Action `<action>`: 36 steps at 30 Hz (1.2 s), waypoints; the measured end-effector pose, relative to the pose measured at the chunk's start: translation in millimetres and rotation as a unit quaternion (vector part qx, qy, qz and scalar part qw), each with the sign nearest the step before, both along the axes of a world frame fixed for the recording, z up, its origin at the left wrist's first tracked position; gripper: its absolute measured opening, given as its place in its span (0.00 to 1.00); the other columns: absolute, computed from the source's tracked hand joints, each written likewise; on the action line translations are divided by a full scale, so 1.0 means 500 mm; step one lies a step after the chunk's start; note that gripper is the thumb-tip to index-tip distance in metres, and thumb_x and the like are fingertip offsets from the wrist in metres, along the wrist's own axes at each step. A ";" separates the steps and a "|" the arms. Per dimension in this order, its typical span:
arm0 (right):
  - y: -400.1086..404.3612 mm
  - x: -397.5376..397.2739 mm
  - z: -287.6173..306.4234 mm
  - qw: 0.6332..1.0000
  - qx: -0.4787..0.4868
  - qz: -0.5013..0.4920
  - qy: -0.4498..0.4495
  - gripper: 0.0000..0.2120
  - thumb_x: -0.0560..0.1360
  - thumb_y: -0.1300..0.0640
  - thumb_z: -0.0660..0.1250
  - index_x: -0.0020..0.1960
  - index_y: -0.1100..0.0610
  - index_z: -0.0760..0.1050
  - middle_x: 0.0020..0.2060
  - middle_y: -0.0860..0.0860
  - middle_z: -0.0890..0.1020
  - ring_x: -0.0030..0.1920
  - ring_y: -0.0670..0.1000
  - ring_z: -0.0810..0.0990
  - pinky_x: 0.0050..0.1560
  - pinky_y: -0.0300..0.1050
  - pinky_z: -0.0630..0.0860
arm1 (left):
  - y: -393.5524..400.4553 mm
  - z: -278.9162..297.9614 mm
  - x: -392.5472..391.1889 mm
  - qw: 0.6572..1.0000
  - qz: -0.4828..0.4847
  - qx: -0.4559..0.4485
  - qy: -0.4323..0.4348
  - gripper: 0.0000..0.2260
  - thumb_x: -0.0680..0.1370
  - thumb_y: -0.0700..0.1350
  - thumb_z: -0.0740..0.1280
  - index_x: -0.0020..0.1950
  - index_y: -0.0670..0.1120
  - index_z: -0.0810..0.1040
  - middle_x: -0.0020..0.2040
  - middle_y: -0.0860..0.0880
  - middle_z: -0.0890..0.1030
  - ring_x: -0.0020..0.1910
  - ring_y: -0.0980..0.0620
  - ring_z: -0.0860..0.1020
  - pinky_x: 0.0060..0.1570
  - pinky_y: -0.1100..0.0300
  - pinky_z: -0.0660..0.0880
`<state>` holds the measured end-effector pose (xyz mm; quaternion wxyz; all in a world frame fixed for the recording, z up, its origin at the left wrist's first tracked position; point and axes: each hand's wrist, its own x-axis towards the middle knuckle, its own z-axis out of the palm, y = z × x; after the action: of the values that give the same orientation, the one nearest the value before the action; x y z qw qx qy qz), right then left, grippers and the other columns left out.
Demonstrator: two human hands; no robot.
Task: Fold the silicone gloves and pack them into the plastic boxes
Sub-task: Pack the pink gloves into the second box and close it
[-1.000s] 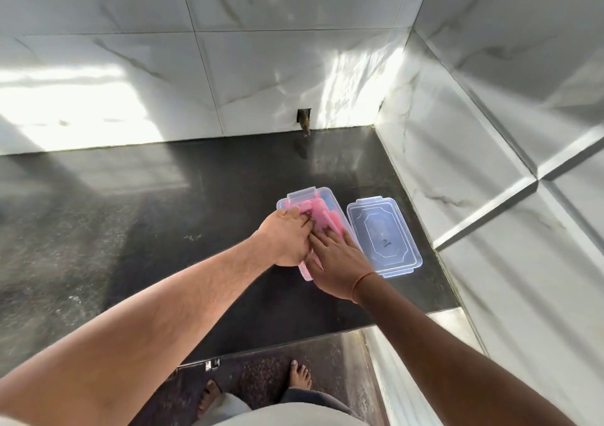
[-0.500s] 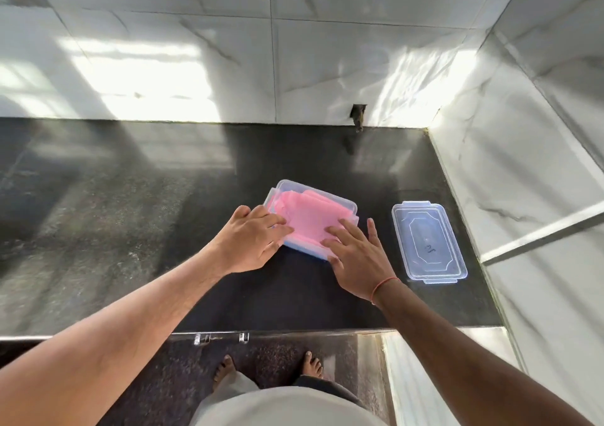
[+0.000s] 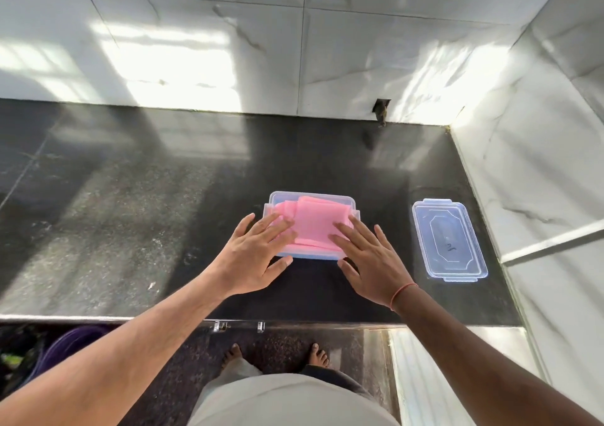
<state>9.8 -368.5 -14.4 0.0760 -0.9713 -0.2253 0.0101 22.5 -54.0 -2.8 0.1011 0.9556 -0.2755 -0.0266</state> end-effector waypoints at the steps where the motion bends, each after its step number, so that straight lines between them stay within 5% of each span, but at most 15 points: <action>1: -0.003 -0.007 -0.001 1.000 0.006 -0.012 -0.006 0.30 0.83 0.45 0.64 0.84 0.44 0.62 0.87 0.43 0.55 0.88 0.51 0.47 0.83 0.68 0.53 | -0.005 0.002 0.003 1.000 -0.004 0.001 -0.009 0.27 0.87 0.62 0.58 0.85 0.56 0.67 0.88 0.53 0.65 0.89 0.49 0.57 0.86 0.36 0.54; 8: -0.073 -0.077 -0.006 0.981 0.045 -0.176 -0.063 0.33 0.82 0.42 0.63 0.85 0.48 0.60 0.86 0.44 0.59 0.87 0.49 0.50 0.84 0.65 0.57 | -0.116 0.042 0.072 0.994 -0.100 -0.022 -0.030 0.29 0.87 0.57 0.61 0.88 0.52 0.62 0.87 0.53 0.65 0.88 0.46 0.58 0.84 0.35 0.57; 13: -0.167 -0.143 -0.012 0.941 0.039 -0.324 -0.092 0.31 0.81 0.42 0.65 0.80 0.53 0.69 0.79 0.51 0.74 0.78 0.58 0.71 0.73 0.62 0.74 | -0.280 0.066 0.110 0.981 -0.182 -0.044 -0.051 0.29 0.88 0.54 0.62 0.89 0.53 0.61 0.88 0.53 0.63 0.88 0.47 0.58 0.86 0.38 0.53; 15: -0.197 -0.164 -0.017 0.904 0.065 -0.414 -0.087 0.28 0.82 0.43 0.66 0.77 0.56 0.71 0.72 0.55 0.78 0.69 0.62 0.76 0.64 0.61 0.78 | -0.358 0.068 0.123 0.976 -0.205 -0.039 -0.054 0.30 0.88 0.55 0.62 0.89 0.53 0.60 0.88 0.52 0.63 0.88 0.47 0.58 0.86 0.39 0.53; 20: -0.252 -0.173 -0.019 0.758 0.214 -0.614 0.043 0.31 0.80 0.43 0.72 0.75 0.61 0.72 0.65 0.61 0.80 0.66 0.65 0.77 0.67 0.58 0.74 | -0.536 0.053 0.166 0.972 -0.235 -0.013 -0.021 0.28 0.88 0.54 0.61 0.89 0.53 0.60 0.86 0.52 0.67 0.86 0.47 0.63 0.85 0.45 0.59; 24: -0.272 -0.160 -0.025 0.674 0.303 -0.670 0.076 0.33 0.79 0.42 0.72 0.75 0.61 0.72 0.62 0.57 0.83 0.65 0.62 0.80 0.66 0.55 0.75 | -0.633 0.015 0.196 0.974 -0.217 0.025 0.064 0.28 0.90 0.53 0.58 0.89 0.51 0.58 0.87 0.51 0.66 0.86 0.46 0.62 0.80 0.45 0.68; 29: -0.290 -0.136 -0.048 0.572 0.382 -0.718 0.104 0.29 0.77 0.42 0.73 0.71 0.57 0.78 0.51 0.49 0.88 0.62 0.57 0.84 0.68 0.55 0.79 | -0.711 -0.033 0.250 0.976 -0.131 0.044 0.169 0.30 0.90 0.53 0.57 0.90 0.51 0.50 0.90 0.49 0.54 0.88 0.45 0.55 0.80 0.40 0.66; 33: -0.307 -0.120 -0.048 0.510 0.470 -0.713 0.103 0.09 0.75 0.47 0.76 0.50 0.51 0.85 0.39 0.49 0.88 0.48 0.59 0.89 0.56 0.61 0.86 | -0.746 -0.061 0.285 0.976 -0.077 0.060 0.195 0.31 0.90 0.54 0.56 0.90 0.48 0.49 0.90 0.47 0.56 0.86 0.41 0.57 0.79 0.38 0.67; 36: -0.320 -0.112 -0.042 0.489 0.499 -0.706 0.112 0.10 0.76 0.52 0.75 0.36 0.51 0.86 0.34 0.52 0.88 0.41 0.59 0.89 0.49 0.60 0.88 | -0.760 -0.071 0.298 0.982 -0.071 0.047 0.166 0.29 0.89 0.52 0.58 0.89 0.45 0.55 0.83 0.45 0.65 0.80 0.40 0.65 0.72 0.40 0.72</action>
<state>-46.4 -528.6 -35.6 0.5546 -0.5954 0.5790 -0.0522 171.4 -434.1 -38.5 0.0982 0.9195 -0.3205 -0.2051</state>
